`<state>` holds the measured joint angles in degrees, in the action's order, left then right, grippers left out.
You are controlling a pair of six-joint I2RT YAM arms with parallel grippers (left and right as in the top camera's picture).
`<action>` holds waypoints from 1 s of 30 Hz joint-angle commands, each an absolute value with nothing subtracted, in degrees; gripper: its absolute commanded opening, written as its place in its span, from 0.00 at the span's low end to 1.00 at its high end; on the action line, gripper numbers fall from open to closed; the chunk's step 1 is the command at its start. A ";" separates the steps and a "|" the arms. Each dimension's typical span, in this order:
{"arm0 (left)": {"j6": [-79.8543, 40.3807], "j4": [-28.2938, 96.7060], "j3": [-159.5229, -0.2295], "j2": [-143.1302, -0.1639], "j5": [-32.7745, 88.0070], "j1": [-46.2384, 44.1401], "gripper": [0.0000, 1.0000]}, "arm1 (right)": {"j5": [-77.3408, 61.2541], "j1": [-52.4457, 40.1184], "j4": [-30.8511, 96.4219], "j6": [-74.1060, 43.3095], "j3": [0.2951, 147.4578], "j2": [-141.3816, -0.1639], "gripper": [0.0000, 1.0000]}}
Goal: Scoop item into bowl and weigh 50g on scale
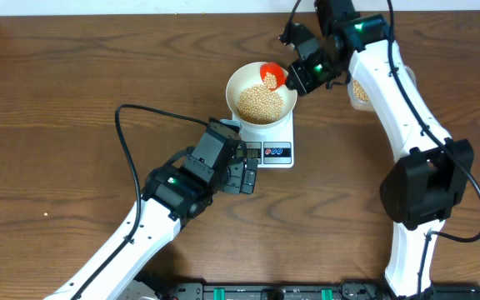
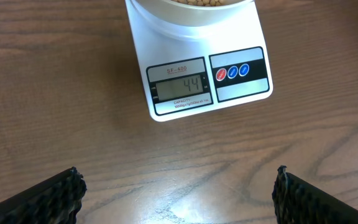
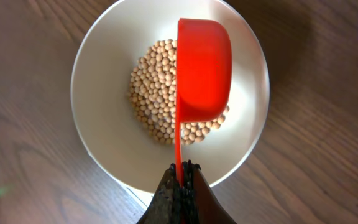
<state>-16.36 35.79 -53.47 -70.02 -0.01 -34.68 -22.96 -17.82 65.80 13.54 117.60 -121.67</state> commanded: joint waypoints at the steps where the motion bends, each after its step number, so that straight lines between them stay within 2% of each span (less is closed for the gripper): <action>1: -16.43 35.97 -52.99 -69.97 -0.71 -34.70 0.99 | -19.31 -19.81 65.08 15.31 118.87 -120.22 0.01; 17: -16.43 35.97 -52.99 -69.97 -0.71 -34.70 0.98 | -9.41 -24.36 64.73 16.82 118.87 -120.22 0.01; 30: -16.40 35.97 -52.99 -69.97 -0.71 -34.70 0.98 | -15.51 -23.55 64.88 16.73 118.87 -120.22 0.01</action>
<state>-16.36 35.79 -53.47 -70.02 -0.01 -34.68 -11.92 -24.38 64.88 15.90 117.60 -121.67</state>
